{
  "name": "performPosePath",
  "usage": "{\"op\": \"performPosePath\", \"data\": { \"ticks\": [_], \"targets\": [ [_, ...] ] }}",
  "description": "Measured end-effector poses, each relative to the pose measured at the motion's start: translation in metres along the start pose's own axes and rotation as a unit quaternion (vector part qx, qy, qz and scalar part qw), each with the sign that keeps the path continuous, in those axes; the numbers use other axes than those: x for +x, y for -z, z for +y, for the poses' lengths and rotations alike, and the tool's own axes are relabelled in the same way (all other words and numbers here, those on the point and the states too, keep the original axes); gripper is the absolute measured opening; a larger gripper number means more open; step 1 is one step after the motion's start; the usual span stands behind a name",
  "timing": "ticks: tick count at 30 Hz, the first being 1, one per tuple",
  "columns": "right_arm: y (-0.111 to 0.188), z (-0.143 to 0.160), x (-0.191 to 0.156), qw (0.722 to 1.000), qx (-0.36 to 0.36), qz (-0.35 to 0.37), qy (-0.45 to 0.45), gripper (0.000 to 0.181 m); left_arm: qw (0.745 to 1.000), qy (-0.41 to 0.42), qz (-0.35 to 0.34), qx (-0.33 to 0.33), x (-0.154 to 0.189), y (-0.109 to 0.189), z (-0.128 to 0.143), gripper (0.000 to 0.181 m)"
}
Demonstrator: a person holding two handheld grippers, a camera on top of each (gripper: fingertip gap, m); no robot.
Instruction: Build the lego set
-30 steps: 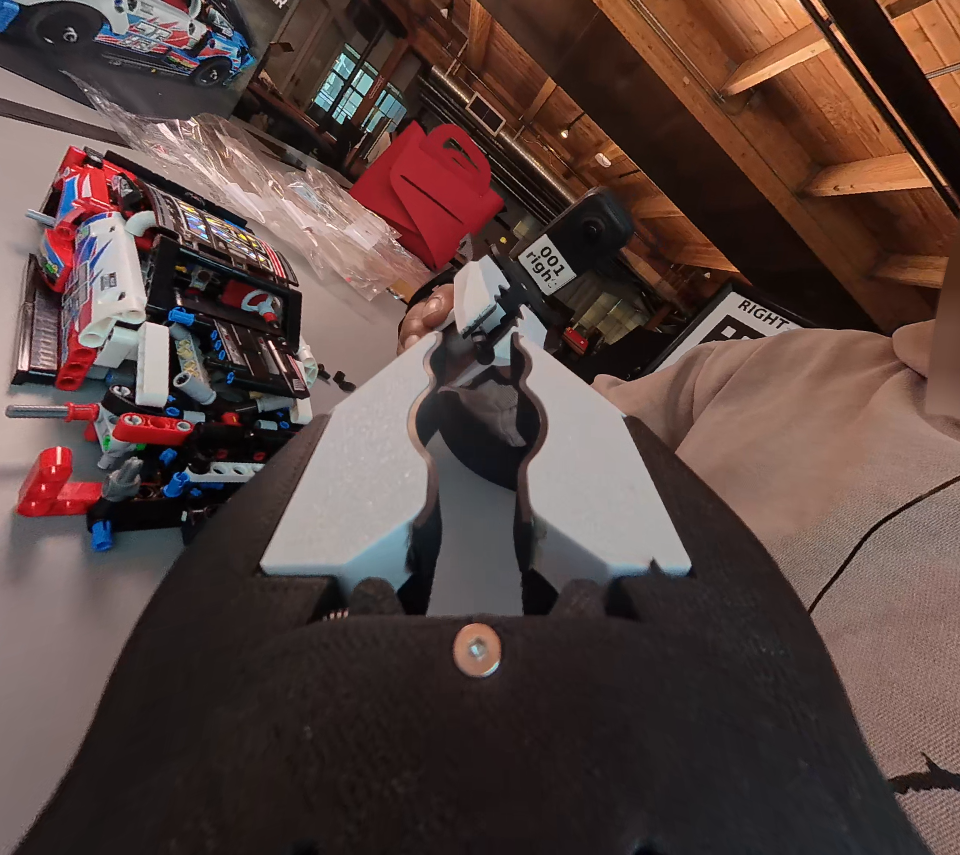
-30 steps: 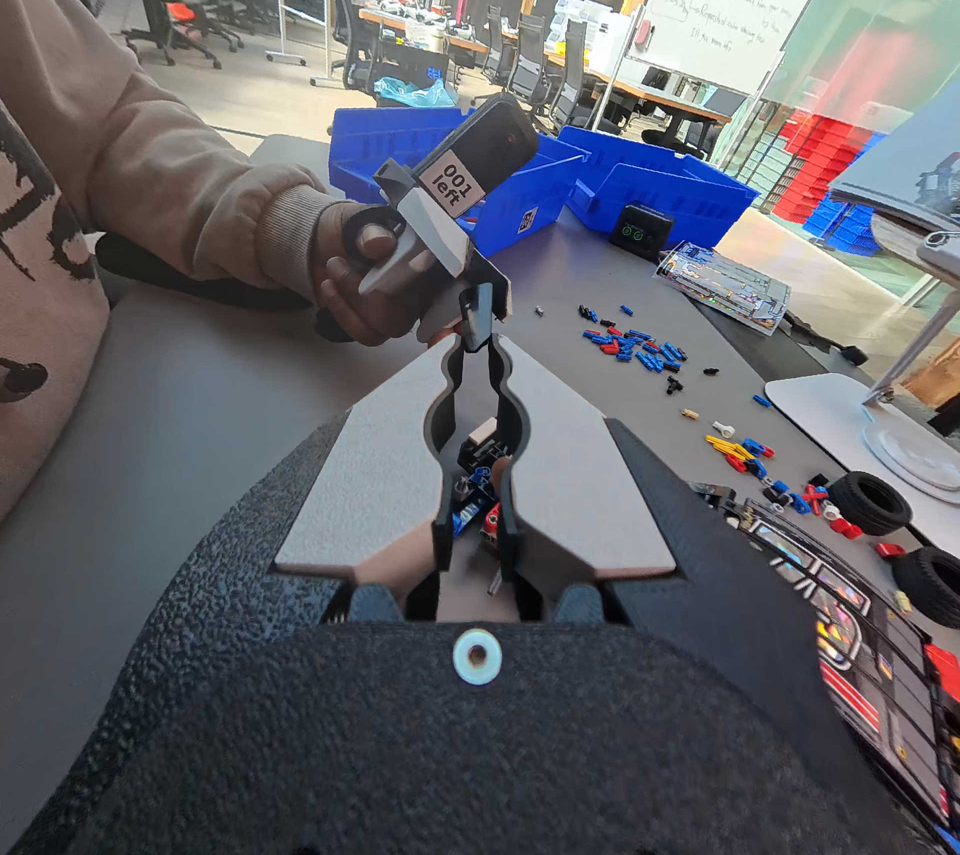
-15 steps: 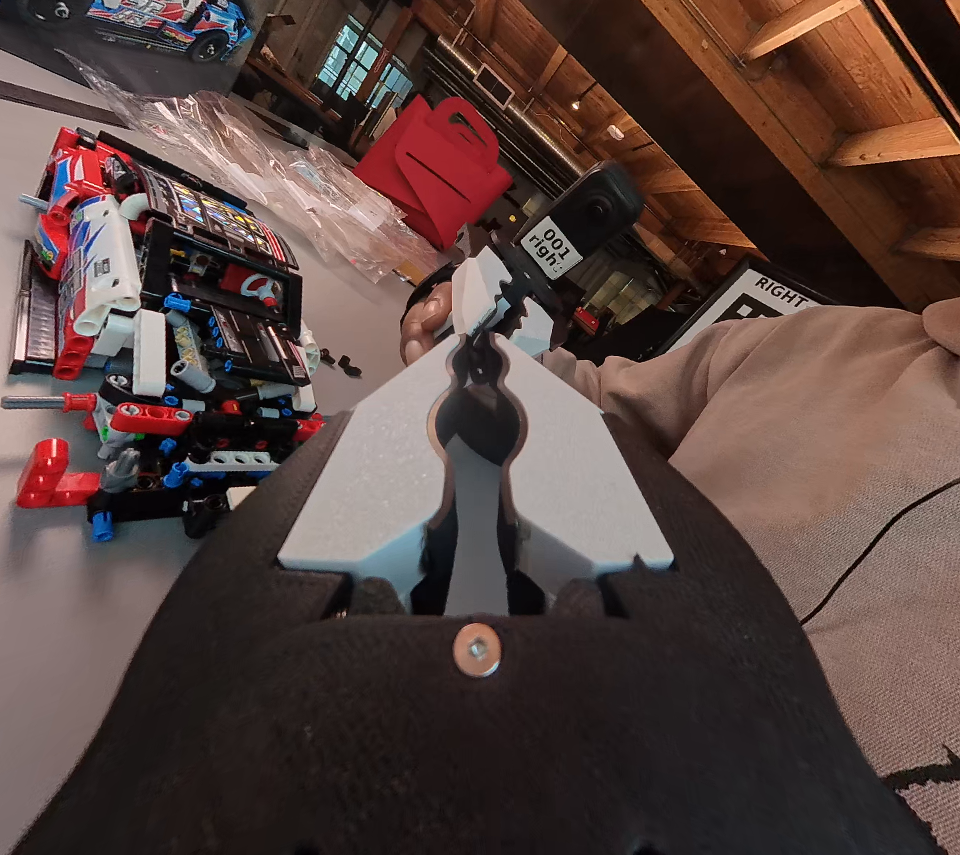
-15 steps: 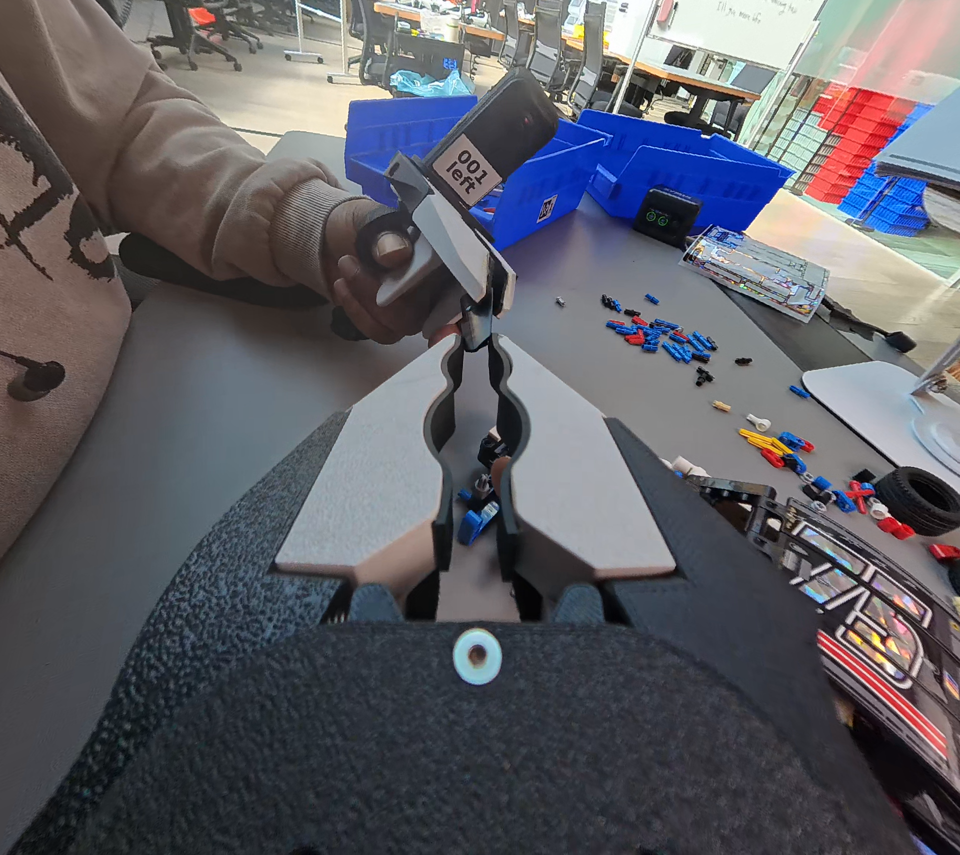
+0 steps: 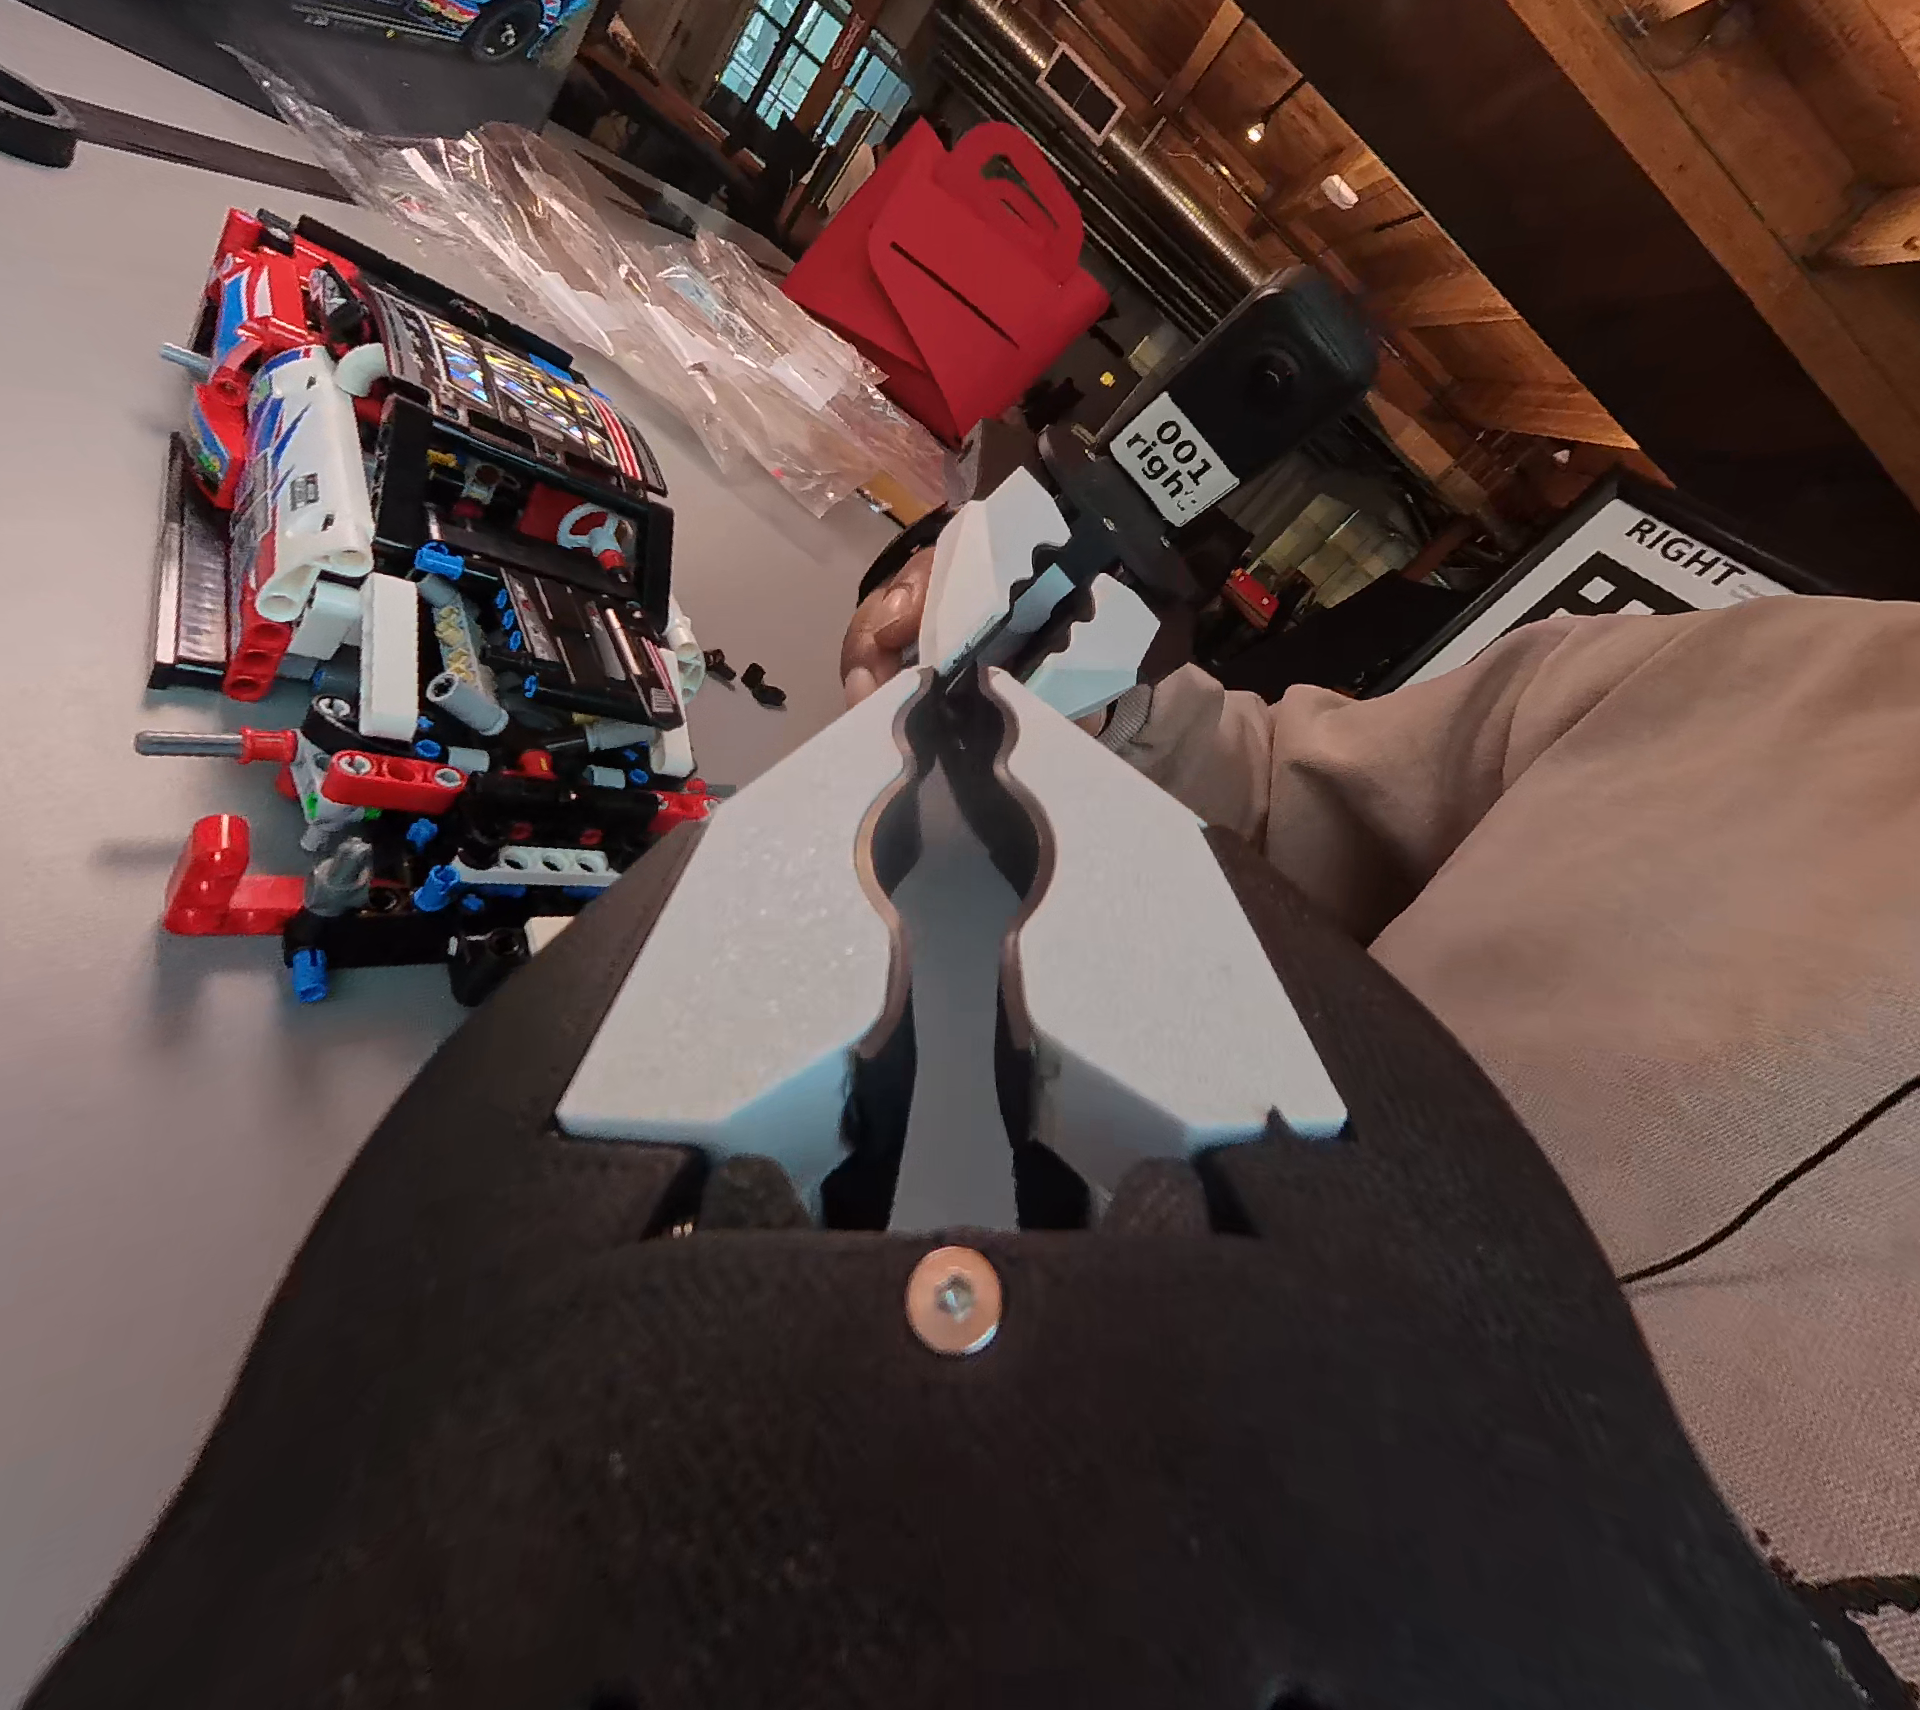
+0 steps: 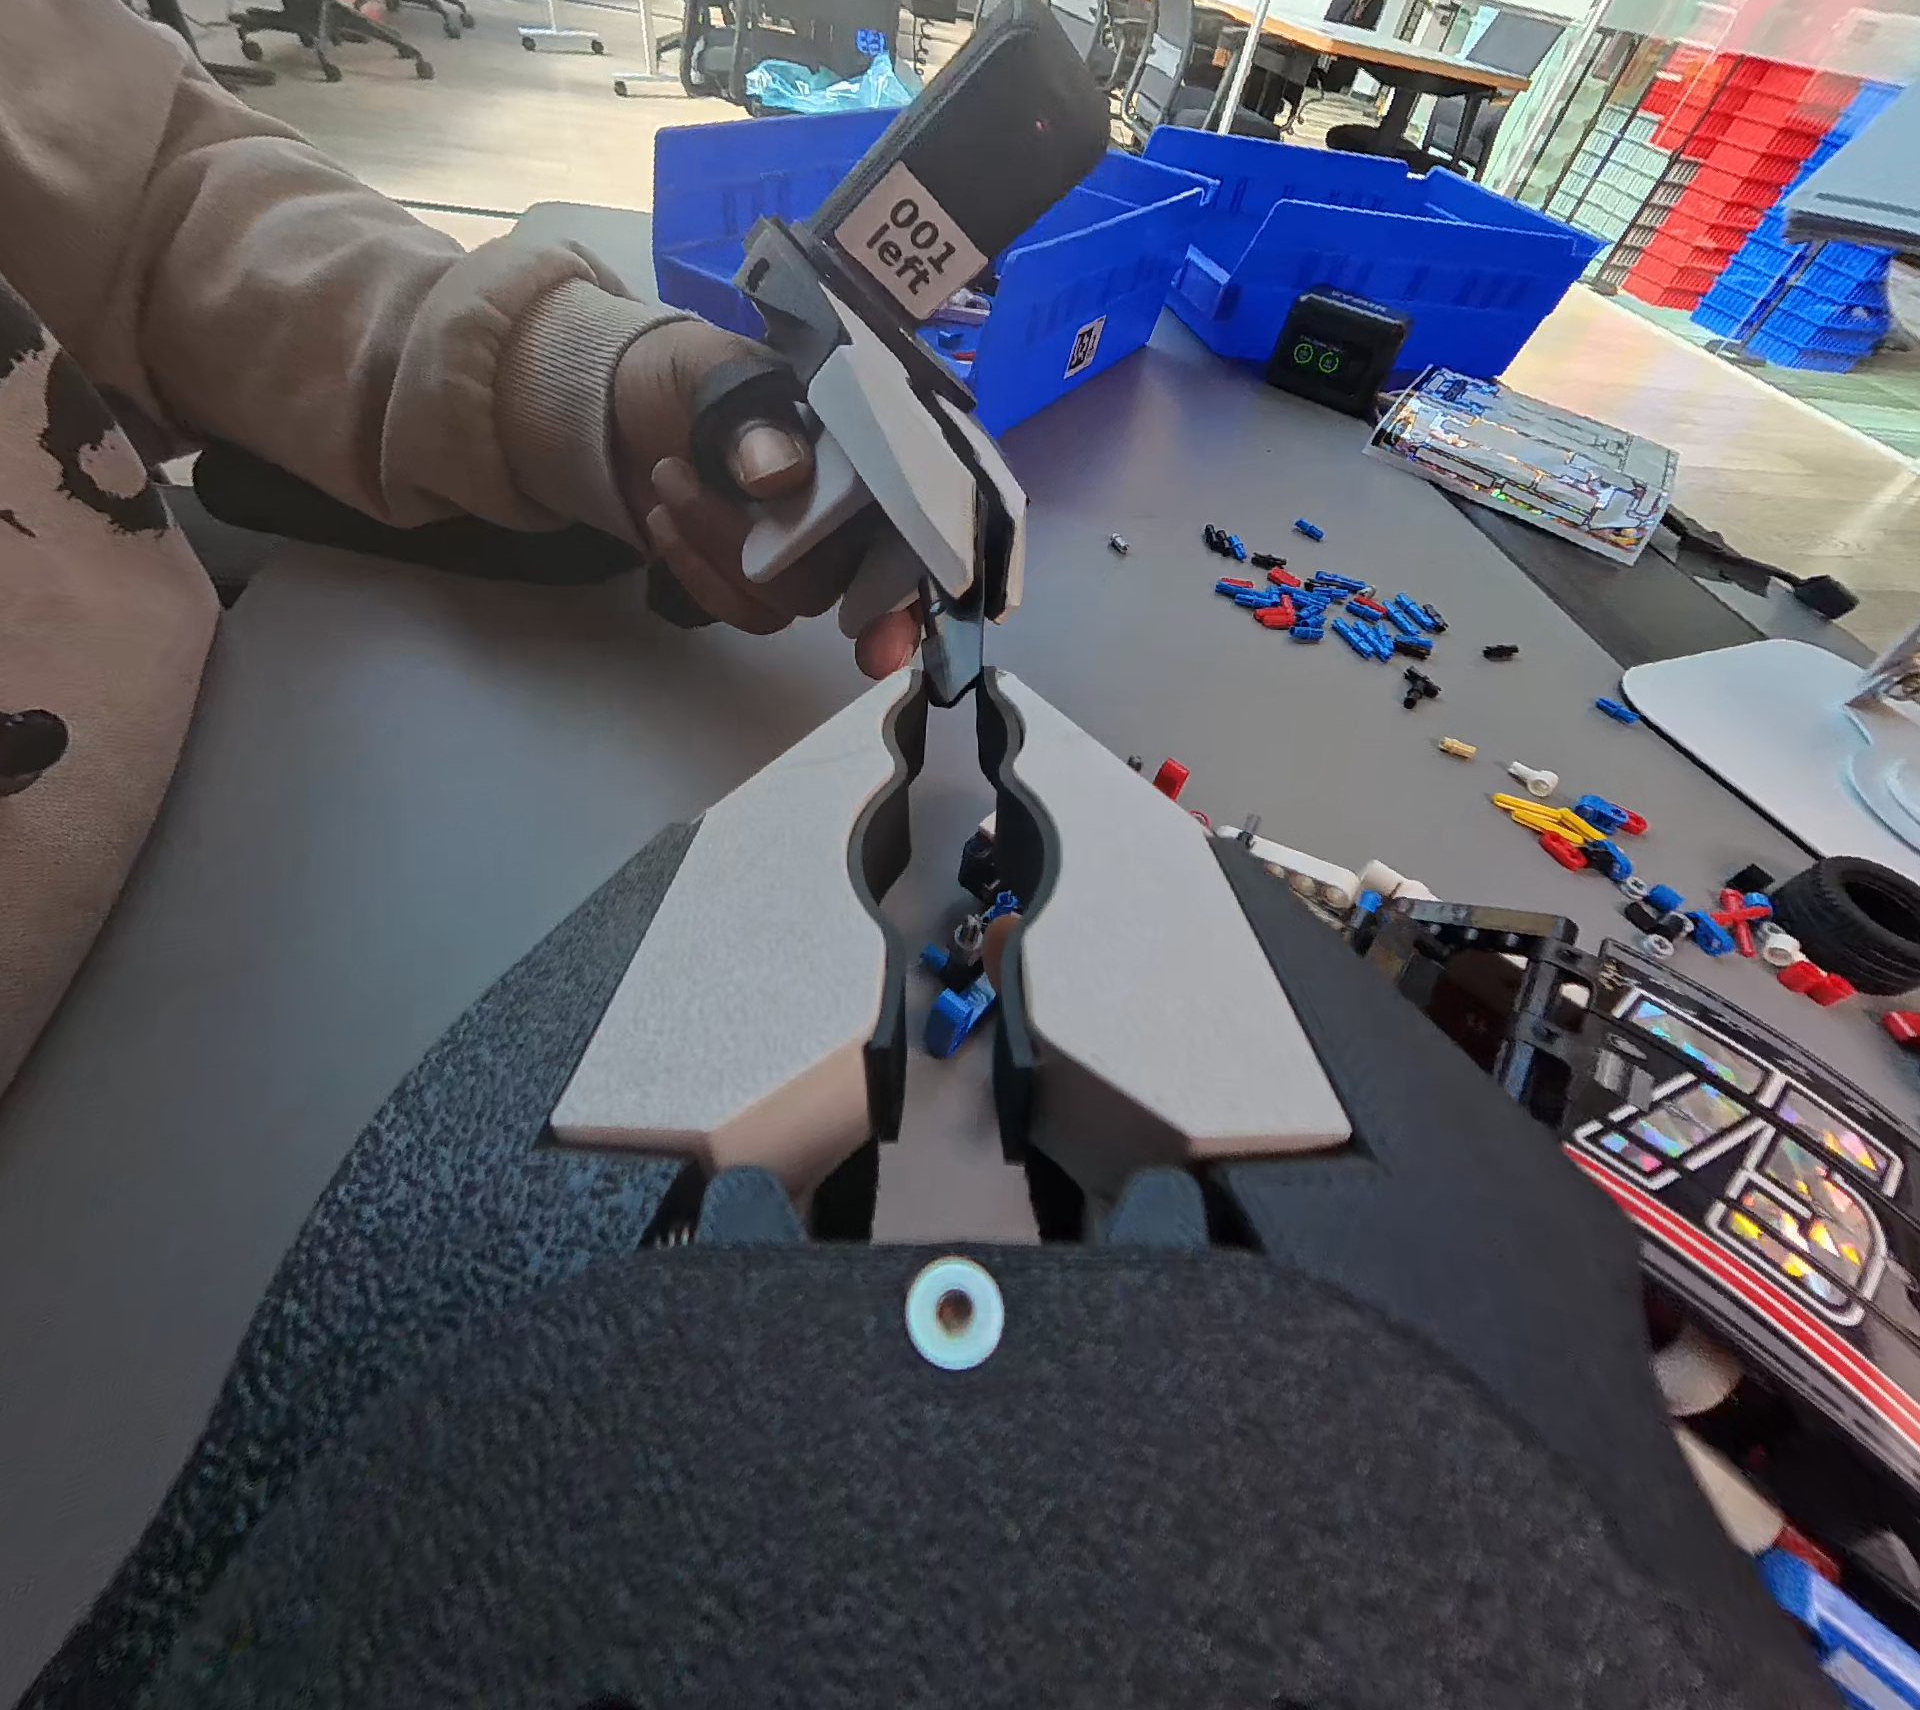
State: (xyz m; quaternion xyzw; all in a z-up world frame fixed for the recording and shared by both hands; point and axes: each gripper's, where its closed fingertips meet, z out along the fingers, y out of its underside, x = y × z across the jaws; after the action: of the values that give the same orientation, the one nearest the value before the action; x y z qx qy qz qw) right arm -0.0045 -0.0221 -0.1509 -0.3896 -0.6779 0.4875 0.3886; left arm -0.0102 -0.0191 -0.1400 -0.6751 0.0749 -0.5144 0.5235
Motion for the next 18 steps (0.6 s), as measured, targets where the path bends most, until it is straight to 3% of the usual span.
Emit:
{"op": "performPosePath", "data": {
  "ticks": [7,10,12,14,16,18],
  "targets": [
    [-0.006,-0.008,-0.003,1.000,0.023,0.000,-0.021,0.007,0.999,-0.026,-0.009,-0.020,0.010,0.008,-0.006,0.001],
    [-0.004,-0.013,-0.009,0.999,0.032,-0.004,-0.010,0.012,0.996,-0.076,-0.035,-0.026,0.026,0.036,-0.028,0.000],
    [0.003,-0.011,-0.012,1.000,0.019,-0.006,-0.004,0.016,0.987,-0.119,-0.101,-0.029,0.027,0.081,-0.055,0.000],
    [0.014,-0.007,-0.012,1.000,0.017,0.000,-0.009,0.015,0.970,-0.129,-0.200,-0.056,0.016,0.144,-0.078,0.000],
    [0.024,-0.001,-0.009,0.999,0.020,0.010,-0.027,0.014,0.933,-0.112,-0.323,-0.111,-0.010,0.218,-0.090,0.000],
    [0.031,0.005,-0.003,0.998,0.027,0.023,-0.046,0.012,0.899,-0.065,-0.394,-0.178,-0.038,0.280,-0.085,0.000]
  ]
}}
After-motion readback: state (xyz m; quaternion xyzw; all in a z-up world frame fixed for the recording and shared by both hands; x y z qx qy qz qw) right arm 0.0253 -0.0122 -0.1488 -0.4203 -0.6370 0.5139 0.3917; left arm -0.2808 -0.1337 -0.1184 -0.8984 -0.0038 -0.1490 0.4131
